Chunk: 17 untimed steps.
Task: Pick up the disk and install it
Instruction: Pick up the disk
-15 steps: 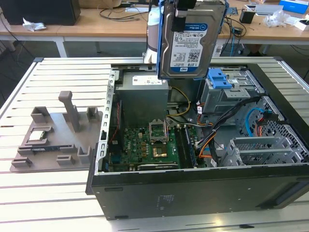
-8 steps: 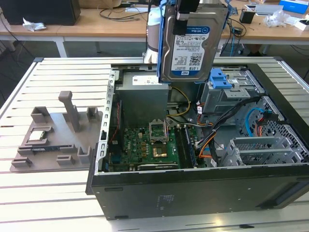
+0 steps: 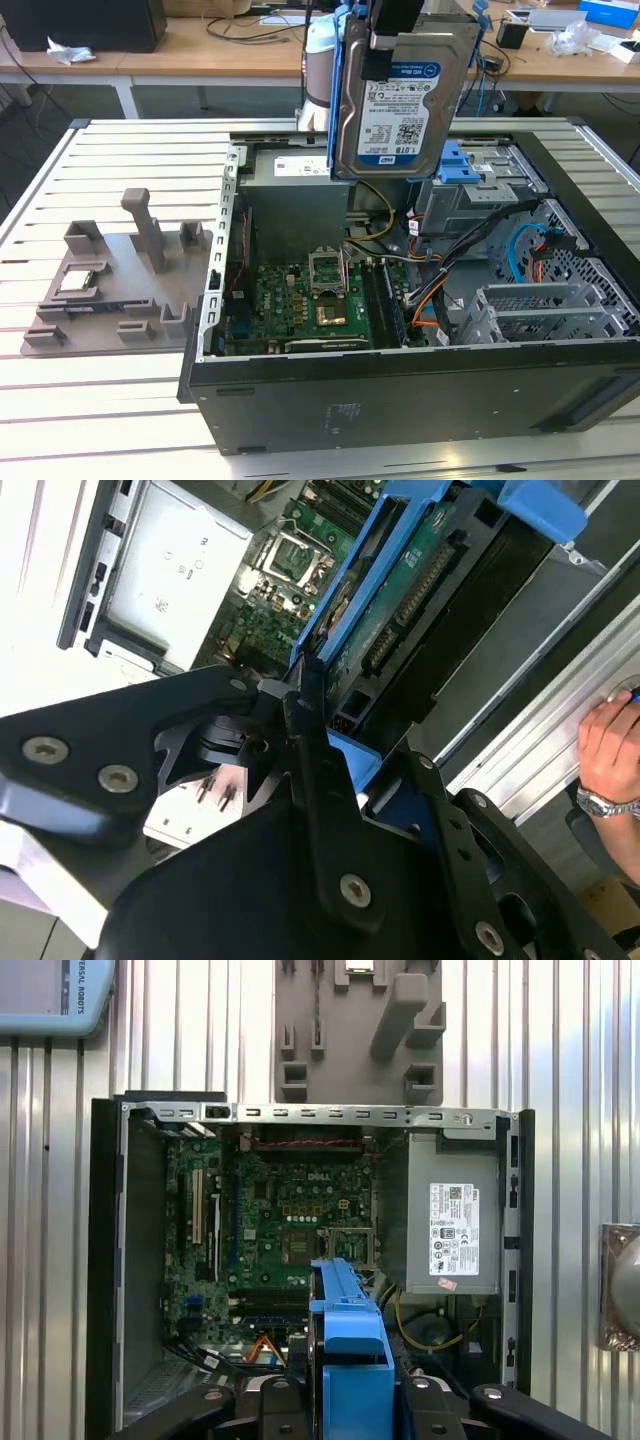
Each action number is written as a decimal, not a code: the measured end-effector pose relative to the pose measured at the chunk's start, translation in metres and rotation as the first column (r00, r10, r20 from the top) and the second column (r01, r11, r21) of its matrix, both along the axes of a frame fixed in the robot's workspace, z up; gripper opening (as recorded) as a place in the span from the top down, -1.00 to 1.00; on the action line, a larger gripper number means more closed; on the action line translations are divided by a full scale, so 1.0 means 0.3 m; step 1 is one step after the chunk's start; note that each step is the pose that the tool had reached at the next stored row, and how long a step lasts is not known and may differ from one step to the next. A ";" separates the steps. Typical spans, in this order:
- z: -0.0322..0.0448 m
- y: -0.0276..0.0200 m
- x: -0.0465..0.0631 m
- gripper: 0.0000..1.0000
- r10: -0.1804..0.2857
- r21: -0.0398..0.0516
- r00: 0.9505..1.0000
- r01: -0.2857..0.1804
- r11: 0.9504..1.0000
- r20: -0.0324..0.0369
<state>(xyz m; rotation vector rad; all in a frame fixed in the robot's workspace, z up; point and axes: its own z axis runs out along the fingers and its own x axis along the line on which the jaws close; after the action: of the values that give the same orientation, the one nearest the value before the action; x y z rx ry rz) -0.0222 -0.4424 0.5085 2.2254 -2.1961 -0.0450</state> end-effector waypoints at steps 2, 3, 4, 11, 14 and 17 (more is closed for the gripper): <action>0.000 -0.024 0.000 0.26 0.000 0.000 1.000 0.000 1.000 0.000; 0.000 -0.033 0.001 0.26 0.000 0.000 1.000 0.000 1.000 0.000; 0.000 -0.044 0.001 0.26 0.000 0.000 1.000 0.000 1.000 0.000; 0.000 -0.132 0.003 0.26 0.000 0.000 1.000 0.000 1.000 0.000; 0.000 -0.176 0.004 0.26 0.000 0.000 1.000 0.000 1.000 0.000; -0.001 -0.233 0.005 0.26 0.000 0.001 1.000 0.000 1.000 0.000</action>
<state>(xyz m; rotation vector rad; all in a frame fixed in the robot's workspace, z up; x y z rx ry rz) -0.0206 -0.5124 0.5082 2.2257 -2.1964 -0.0456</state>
